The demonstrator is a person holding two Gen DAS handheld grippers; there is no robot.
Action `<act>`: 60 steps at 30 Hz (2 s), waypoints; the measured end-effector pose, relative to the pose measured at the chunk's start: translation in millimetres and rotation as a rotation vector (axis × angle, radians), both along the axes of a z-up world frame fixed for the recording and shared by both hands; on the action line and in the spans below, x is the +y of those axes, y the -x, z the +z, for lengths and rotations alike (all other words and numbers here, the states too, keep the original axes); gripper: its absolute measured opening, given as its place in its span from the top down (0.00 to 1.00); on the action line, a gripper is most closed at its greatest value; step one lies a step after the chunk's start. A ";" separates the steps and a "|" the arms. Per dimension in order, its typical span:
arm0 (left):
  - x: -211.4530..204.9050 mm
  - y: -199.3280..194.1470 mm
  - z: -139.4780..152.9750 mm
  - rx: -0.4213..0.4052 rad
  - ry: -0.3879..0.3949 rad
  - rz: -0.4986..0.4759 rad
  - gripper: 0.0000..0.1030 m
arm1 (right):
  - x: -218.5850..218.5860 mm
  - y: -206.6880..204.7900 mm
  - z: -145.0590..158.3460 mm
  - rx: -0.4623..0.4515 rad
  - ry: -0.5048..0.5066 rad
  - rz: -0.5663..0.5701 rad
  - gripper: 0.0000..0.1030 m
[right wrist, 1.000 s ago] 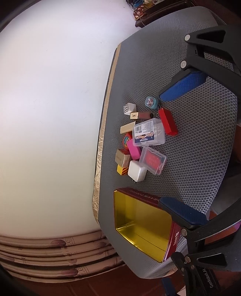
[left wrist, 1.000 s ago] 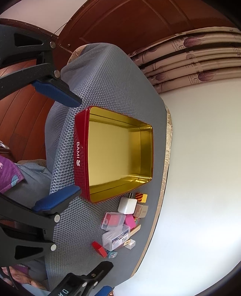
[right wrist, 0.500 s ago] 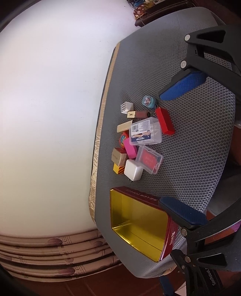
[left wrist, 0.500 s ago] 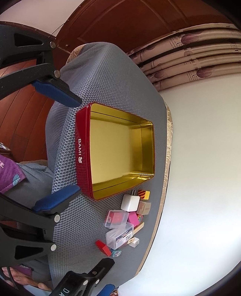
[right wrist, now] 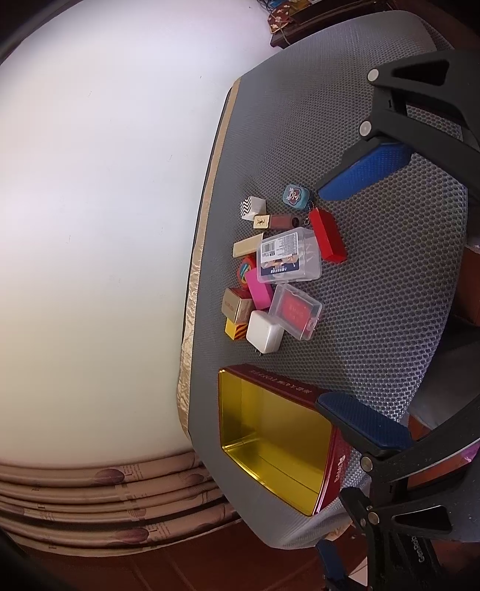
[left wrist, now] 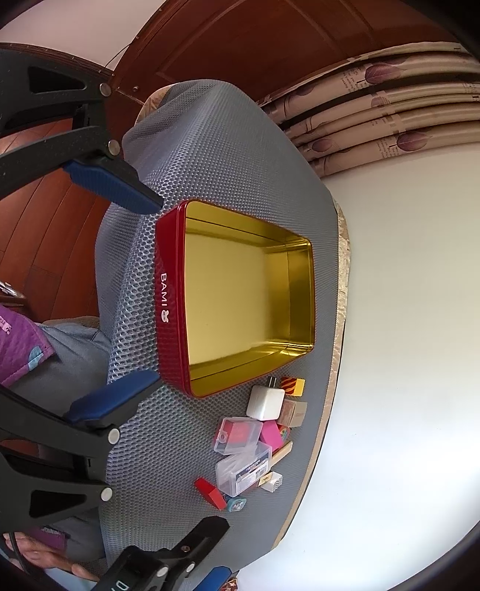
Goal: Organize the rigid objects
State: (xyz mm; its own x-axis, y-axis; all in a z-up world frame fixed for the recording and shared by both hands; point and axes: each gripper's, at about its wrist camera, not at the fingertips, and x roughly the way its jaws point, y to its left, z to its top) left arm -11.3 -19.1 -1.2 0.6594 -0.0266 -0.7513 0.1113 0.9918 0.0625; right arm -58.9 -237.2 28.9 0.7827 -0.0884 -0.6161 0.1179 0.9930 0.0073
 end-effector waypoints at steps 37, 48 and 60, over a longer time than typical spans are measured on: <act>-158.4 -97.3 -20.8 0.330 0.028 -0.371 0.14 | -178.8 35.3 -35.8 0.103 -0.141 -0.267 0.00; -179.5 -146.6 -53.4 0.397 -0.027 -0.371 0.14 | -197.6 28.3 -51.3 0.144 -0.190 -0.273 0.00; -180.7 -170.4 -72.8 0.438 0.019 -0.358 0.49 | -199.4 18.4 -68.8 0.199 -0.228 -0.248 0.00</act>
